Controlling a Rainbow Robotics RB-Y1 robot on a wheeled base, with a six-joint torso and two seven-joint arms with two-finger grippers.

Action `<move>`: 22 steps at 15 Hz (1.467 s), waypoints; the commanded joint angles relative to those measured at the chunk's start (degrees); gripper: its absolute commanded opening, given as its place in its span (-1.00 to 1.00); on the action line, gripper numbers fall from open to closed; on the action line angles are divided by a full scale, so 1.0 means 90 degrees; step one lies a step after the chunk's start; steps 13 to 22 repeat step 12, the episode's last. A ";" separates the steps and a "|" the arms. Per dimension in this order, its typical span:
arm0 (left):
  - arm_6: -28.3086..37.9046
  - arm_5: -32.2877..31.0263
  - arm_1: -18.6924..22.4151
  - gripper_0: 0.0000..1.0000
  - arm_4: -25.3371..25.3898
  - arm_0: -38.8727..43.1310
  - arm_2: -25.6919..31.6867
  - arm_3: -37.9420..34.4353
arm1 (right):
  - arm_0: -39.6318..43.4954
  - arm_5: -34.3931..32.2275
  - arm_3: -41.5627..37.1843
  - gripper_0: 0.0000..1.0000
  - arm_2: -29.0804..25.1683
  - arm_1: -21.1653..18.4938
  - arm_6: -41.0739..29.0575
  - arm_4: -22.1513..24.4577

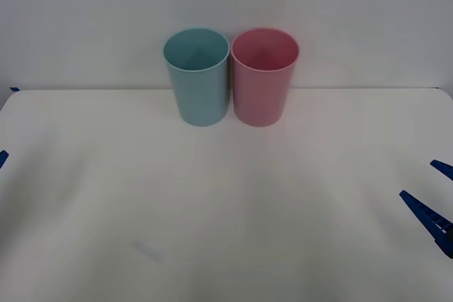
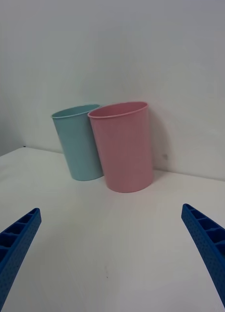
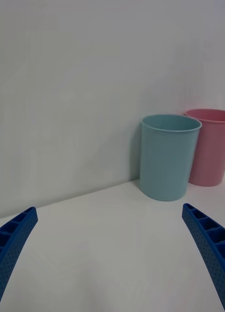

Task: Grasp the object on the table and drop it into the matching bin: aluminum can to the light blue bin, PET bottle to the pink bin.

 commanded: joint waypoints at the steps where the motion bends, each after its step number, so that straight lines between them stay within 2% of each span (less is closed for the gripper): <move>1: -0.0136 -0.0096 0.0002 1.00 0.0236 0.0400 0.0026 -0.0009 | 0.0000 0.0000 0.0000 1.00 0.0000 0.0000 0.0000 0.0000; 7: -0.0126 -0.0165 0.0002 1.00 0.0499 0.0712 -0.0013 -0.0038 | 0.0000 0.0000 0.0000 1.00 0.0000 0.0000 0.0000 0.0000; 22: -0.0126 -0.0155 0.0002 1.00 0.0509 0.0790 -0.0062 -0.0028 | 0.0000 0.0000 0.0000 1.00 0.0000 0.0000 0.0000 0.0000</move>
